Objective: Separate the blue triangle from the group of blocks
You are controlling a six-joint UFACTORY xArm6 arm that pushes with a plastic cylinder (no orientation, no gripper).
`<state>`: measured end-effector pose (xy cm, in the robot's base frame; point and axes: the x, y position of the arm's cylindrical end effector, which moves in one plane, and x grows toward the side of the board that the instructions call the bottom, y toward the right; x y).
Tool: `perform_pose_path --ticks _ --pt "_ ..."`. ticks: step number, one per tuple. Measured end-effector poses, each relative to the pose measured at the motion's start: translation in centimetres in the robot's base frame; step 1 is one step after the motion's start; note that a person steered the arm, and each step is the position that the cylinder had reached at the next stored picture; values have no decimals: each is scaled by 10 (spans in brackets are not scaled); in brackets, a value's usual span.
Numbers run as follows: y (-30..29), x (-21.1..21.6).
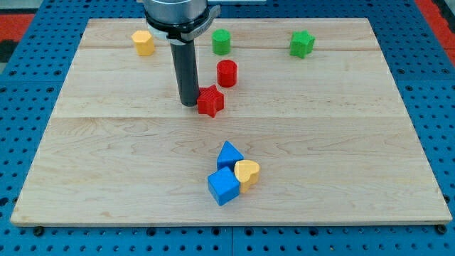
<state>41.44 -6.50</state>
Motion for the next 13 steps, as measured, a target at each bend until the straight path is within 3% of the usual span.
perform_pose_path --ticks 2,3,6,7,10,13 --pt "33 2" --pt "14 24" --pt "25 152" --pt "39 165" --pt "24 146" --pt "79 122"
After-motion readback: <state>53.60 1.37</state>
